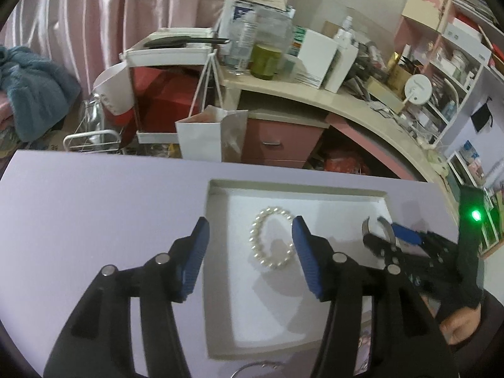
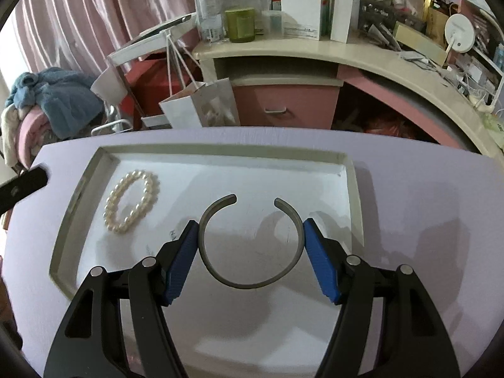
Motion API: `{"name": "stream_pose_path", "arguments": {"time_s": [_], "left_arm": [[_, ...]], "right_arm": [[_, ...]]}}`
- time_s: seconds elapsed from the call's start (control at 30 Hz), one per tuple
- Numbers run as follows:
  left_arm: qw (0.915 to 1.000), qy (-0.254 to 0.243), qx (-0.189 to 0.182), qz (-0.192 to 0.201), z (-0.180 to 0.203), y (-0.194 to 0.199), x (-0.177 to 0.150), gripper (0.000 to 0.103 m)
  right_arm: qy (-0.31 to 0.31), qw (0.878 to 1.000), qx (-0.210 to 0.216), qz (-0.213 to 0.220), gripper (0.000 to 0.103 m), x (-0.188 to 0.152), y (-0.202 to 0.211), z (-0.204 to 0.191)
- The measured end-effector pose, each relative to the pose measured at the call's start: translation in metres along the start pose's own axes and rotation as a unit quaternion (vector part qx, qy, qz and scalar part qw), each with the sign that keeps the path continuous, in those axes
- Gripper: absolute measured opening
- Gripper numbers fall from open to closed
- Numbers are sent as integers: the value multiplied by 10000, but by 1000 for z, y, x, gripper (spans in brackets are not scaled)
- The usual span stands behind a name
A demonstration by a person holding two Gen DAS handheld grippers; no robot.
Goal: Organize jewelry
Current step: 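Carry the cuff and pearl bracelet into the white tray and open both tools, then move the right tool to the silver earrings and close on them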
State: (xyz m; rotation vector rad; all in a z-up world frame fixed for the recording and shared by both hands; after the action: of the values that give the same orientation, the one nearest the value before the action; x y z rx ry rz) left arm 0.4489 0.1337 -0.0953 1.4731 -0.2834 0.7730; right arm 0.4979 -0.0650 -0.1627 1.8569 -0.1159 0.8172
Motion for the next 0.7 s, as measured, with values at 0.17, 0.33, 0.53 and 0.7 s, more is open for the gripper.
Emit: {"name": "stream_pose_path", "arguments": {"time_s": [0.17,0.33,0.53,0.7], "left_arm": [[9999,101,54,96,-12,16,-8,58],[9993,100,151,329,-22,44,-21,60],[9972,325,304,606,-42,86,-47,72],[9951,485,382,775,-52,120,-72,78]], "right_arm": [[-299,9987,40,409,91,22,17,9],[-482,9961,24,735,90,-2,66,22],[-618,9907,-453,1124,90,-55,135,49],[-673,9876,-620,1278,86,-94,165,52]]}}
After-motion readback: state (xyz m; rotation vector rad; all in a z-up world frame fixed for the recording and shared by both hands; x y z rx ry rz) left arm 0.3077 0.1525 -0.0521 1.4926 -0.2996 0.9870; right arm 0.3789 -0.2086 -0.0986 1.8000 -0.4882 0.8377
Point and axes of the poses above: each gripper's, at about its wrist camera, not at the fingertips, and y roughly against the way its jaws point, z to its right, x to its top, the point moved 10 cm from there along -y, roughly the way its jaws point, and after that the axes turned 8 degrees about x, right-handed, at the moved point
